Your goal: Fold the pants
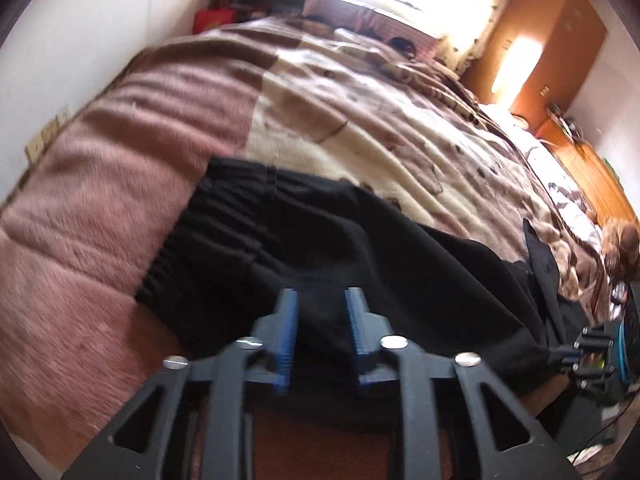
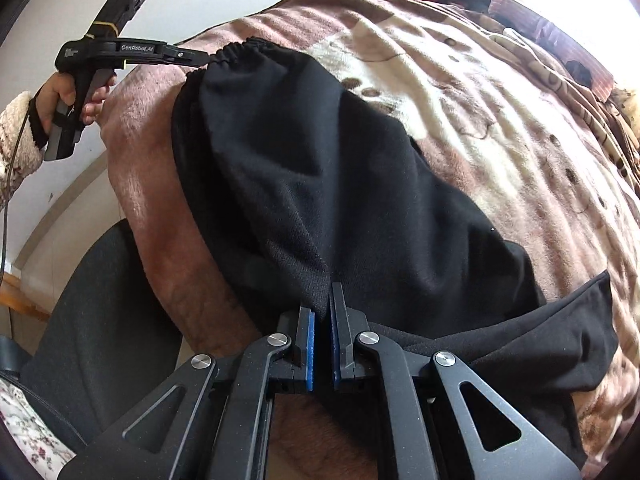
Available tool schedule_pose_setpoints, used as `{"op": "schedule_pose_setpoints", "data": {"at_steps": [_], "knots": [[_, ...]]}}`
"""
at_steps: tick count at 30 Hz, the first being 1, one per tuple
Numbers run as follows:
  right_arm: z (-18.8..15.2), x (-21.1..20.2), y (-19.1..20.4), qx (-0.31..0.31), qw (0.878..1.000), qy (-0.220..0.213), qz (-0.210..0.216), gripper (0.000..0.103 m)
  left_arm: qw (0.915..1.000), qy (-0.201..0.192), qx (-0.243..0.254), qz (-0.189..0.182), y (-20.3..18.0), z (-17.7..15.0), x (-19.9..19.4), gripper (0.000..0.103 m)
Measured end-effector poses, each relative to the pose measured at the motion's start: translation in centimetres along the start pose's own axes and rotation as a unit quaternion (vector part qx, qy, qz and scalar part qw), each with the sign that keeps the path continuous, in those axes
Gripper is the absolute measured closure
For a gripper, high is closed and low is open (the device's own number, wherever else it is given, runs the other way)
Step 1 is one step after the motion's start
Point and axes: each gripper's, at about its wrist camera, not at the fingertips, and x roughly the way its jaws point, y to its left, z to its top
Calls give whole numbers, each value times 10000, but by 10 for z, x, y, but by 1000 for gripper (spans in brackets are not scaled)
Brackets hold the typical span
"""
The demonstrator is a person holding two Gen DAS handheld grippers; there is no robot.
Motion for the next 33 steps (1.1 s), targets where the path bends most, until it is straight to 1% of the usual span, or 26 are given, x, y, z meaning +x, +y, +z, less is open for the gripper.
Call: {"op": "schedule_pose_setpoints", "data": {"at_steps": [1,3,5,6,7,8,9,10,11,13,14,15,16,17,18,19,20,21,23,25,27,29,31,32,33], "knots": [[-1,1,1,-26,10000,8,13,97,9997,82,-242,-46,4,-2,4,46],[-3,0,0,-30,10000,-38,38,97,9977,244,-638,0,11,-3,12,46],[-4,0,-2,33,9999,-69,92,97,9948,261,-974,-120,18,-2,18,46],[-4,-1,-4,68,9998,-96,131,97,9917,227,-1236,-261,23,0,20,46],[-4,-1,-4,72,9998,-99,151,97,9860,187,-1595,-456,31,2,24,45],[-4,-1,-4,63,9998,-100,158,97,9818,182,-1821,-505,35,4,27,45],[-4,0,-4,61,9998,-97,165,97,9796,164,-1942,-495,37,7,30,45],[-4,1,-4,61,9998,-89,168,97,9791,89,-1962,-527,38,11,33,45],[-5,1,-4,43,9998,-88,164,97,9790,96,-1965,-530,38,14,36,45],[-5,1,-2,25,9998,-116,150,97,9751,279,-2140,-506,39,21,47,45],[-4,1,-2,36,9998,-131,149,97,9734,293,-2216,-514,39,23,49,46],[-4,0,-2,47,9998,-154,149,97,9708,274,-2331,-497,39,25,51,48],[-4,0,-3,53,9997,-164,152,97,9694,252,-2400,-444,40,27,51,59],[-4,0,-3,62,9997,-177,151,97,9687,235,-2445,-353,41,29,51,73],[-4,0,-3,66,9997,-193,146,97,9685,225,-2472,-193,41,31,51,79],[-4,-1,-2,59,9997,-203,133,97,9679,201,-2499,-159,42,30,48,81],[-4,-2,-2,48,9997,-215,117,97,9678,86,-2506,-211,42,30,42,83],[-3,-4,-1,26,9997,-247,86,97,9685,-61,-2479,-247,41,30,33,85],[-3,-8,-2,31,9995,-323,52,97,9709,-330,-2363,-203,38,28,11,87],[-3,-15,-4,98,9991,-416,48,97,9714,-700,-2265,-159,37,26,-17,91],[-3,-23,-6,174,9986,-501,54,97,9720,-832,-2198,-41,40,23,-36,91],[-5,-30,-5,207,9982,-555,75,97,9704,-854,-2259,56,43,16,-46,90],[-9,-29,-3,174,9984,-525,100,97,9744,-653,-2141,192,43,10,-40,90],[-12,-26,0,92,9988,-468,70,97,9758,-560,-2105,210,43,8,-34,90],[-16,-16,5,-23,9995,-327,43,97,9765,-452,-2104,145,41,7,-28,90]]}}
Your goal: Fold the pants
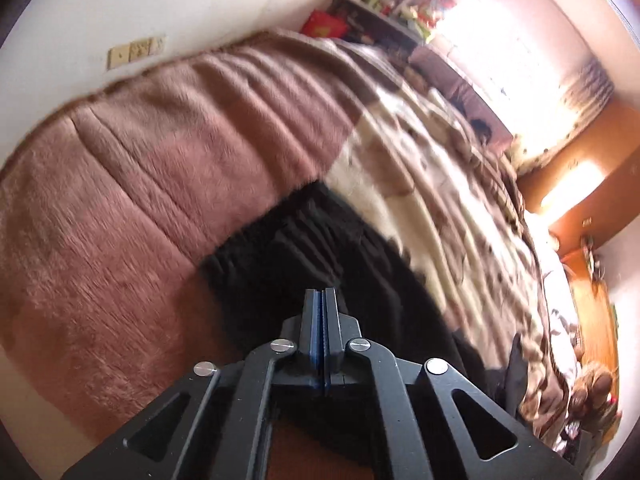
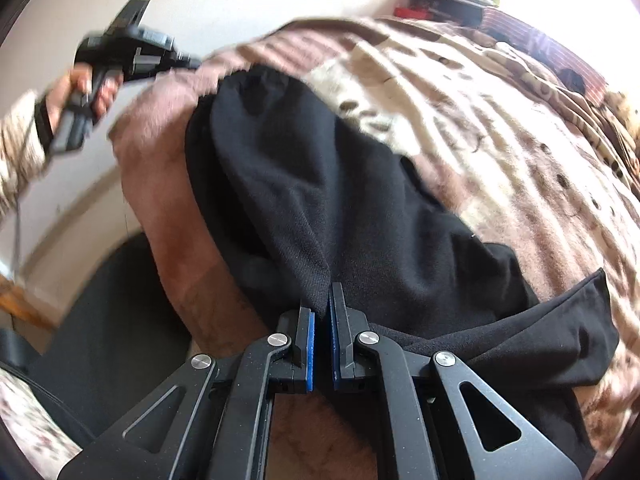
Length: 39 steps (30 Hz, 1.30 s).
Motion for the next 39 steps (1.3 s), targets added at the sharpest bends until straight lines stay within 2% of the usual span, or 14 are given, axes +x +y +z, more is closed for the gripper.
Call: {"op": "schedule_pose_setpoints", "data": {"at_steps": [3,5,7,9,11,13,17,20,23,26,30,35,39], "knots": [[-11,21,10,-269,9993,263,-86,97,9997,109,-36,-220,-4,-7,14,79],[-17,34,12,-289,9988,386,-66,97,9995,138,-9,-274,-9,-8,22,58],[-18,44,8,-143,9989,456,-28,97,9991,269,-63,-311,-13,-9,34,51],[-19,50,5,-22,9986,526,31,97,9983,500,-178,-236,-13,-8,48,51],[-20,53,3,6,9985,540,48,96,9985,539,-91,-53,-14,-11,54,51],[-21,53,0,44,9985,537,95,96,9978,522,235,328,-20,-16,59,51],[-20,45,-11,420,9972,485,383,92,9934,651,318,889,-13,-25,62,51],[-21,31,-32,1029,9911,297,791,89,9942,666,78,844,1,-30,59,51],[-28,11,-60,1662,9811,8,991,86,9946,482,318,867,-10,-34,48,51],[-36,-8,-90,2165,9730,-301,742,83,9971,111,519,541,-33,-33,27,51],[-44,-32,-141,2602,9638,-585,-67,83,9943,-3,1062,28,-83,-37,15,51],[-51,-51,-206,2919,9482,-671,-1060,83,9743,374,2143,-590,-173,-68,32,51],[-51,-52,-242,3101,9386,-607,-1384,83,9510,898,2751,-1089,-237,-105,63,51]]}}
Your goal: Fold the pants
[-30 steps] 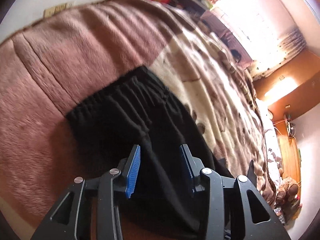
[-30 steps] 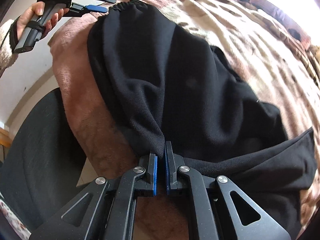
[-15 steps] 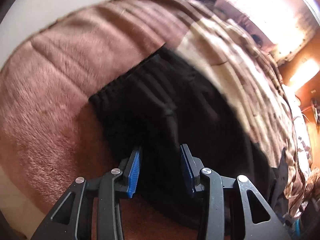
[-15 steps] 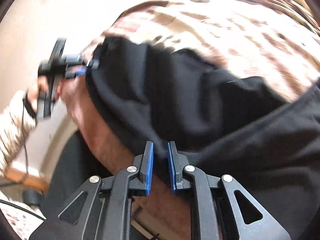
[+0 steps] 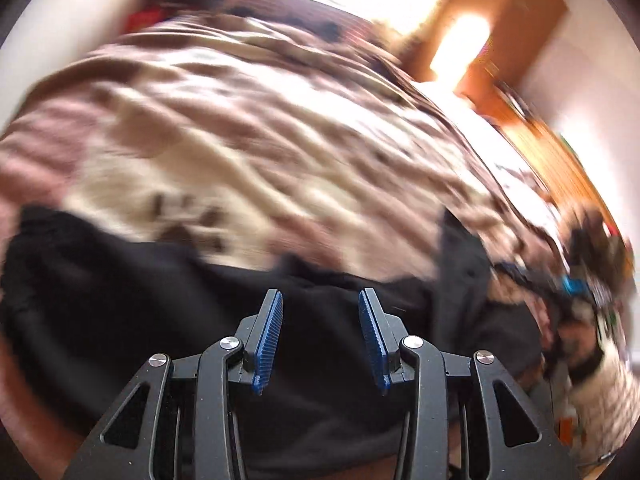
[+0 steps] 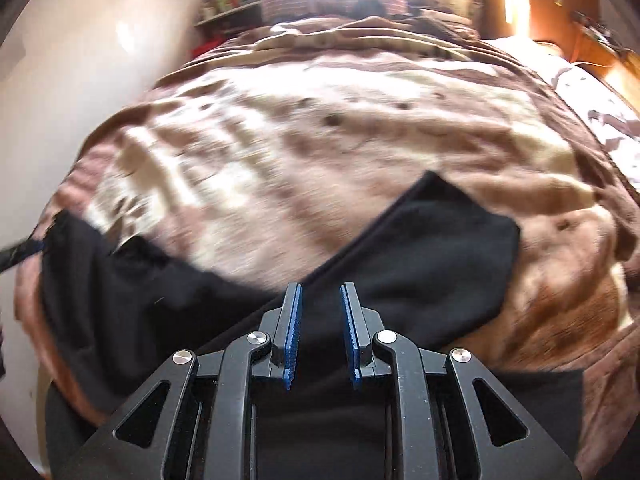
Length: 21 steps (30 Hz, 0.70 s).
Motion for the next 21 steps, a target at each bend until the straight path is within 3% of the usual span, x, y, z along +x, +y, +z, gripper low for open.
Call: {"op": "schedule_pose_setpoints", "data": {"at_steps": [4,8,10,12,15,21], "knots": [[17,11,-26,144,9998,34,-112,83,9978,356,426,-362,-48,-6,41,51],[27,25,-41,425,9989,156,-118,82,9934,747,485,-723,-79,-15,78,51],[32,33,-44,457,9987,204,-85,72,9907,948,586,-776,-92,-20,96,51],[37,42,-48,522,9983,247,-55,44,9884,1133,591,-820,-101,-27,109,51],[47,60,-55,676,9971,344,-113,43,9847,1385,690,-806,-108,-37,123,51],[71,97,-63,759,9937,451,-695,43,9773,1804,778,-798,-122,-54,144,51]]}}
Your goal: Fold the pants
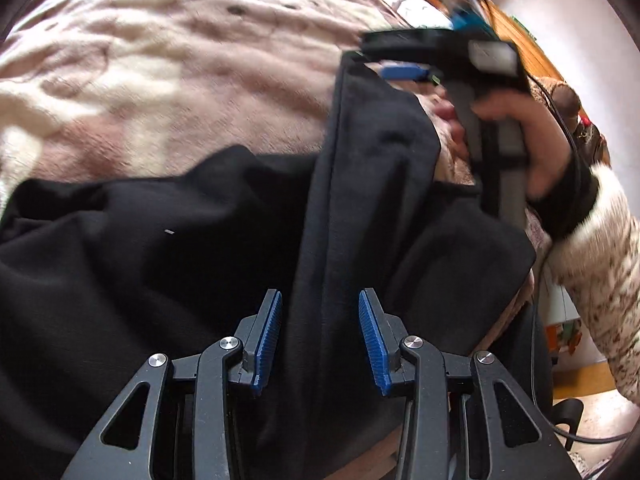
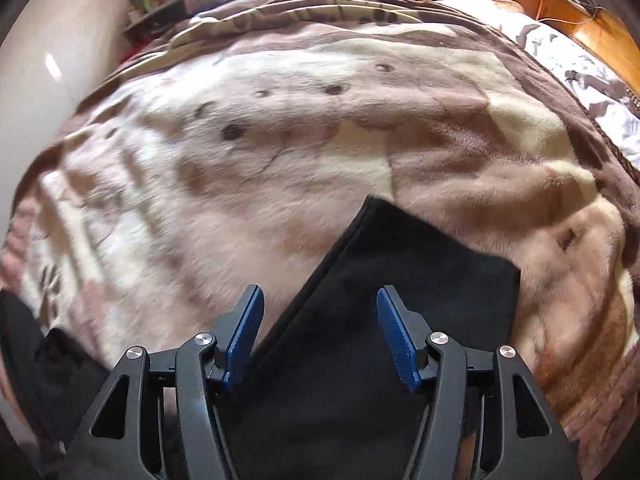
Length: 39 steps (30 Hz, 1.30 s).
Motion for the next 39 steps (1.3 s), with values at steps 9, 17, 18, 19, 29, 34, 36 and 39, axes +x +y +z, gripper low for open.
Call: {"op": "schedule_pose_setpoints", "data": {"at_steps": [9,17,18,19,29,34,36,39], "knots": [[30,56,-7,440,9947,794,-482,80,9997,183,-167,41,1,-3,18,51],[24,37,-20,429,9970,546,-332,98,9995,178,-139,199,-5,0,18,52],[22,25,-25,502,9975,413,-266,98,9996,165,-112,202,-9,-1,17,55],[22,16,-29,557,9976,343,-216,98,9996,131,-78,237,-11,-2,16,62],[-15,-114,-90,1159,9911,-650,18,98,9980,-137,475,384,-54,-16,-6,80],[-55,-174,-127,1629,9812,-1022,125,98,9976,-272,599,197,-78,-21,-26,80],[-74,-193,-140,1843,9762,-1124,186,98,9968,-373,681,190,-84,-25,-35,80],[-107,-211,-158,2162,9689,-1172,286,98,9963,-382,758,155,-89,-32,-41,80]]}}
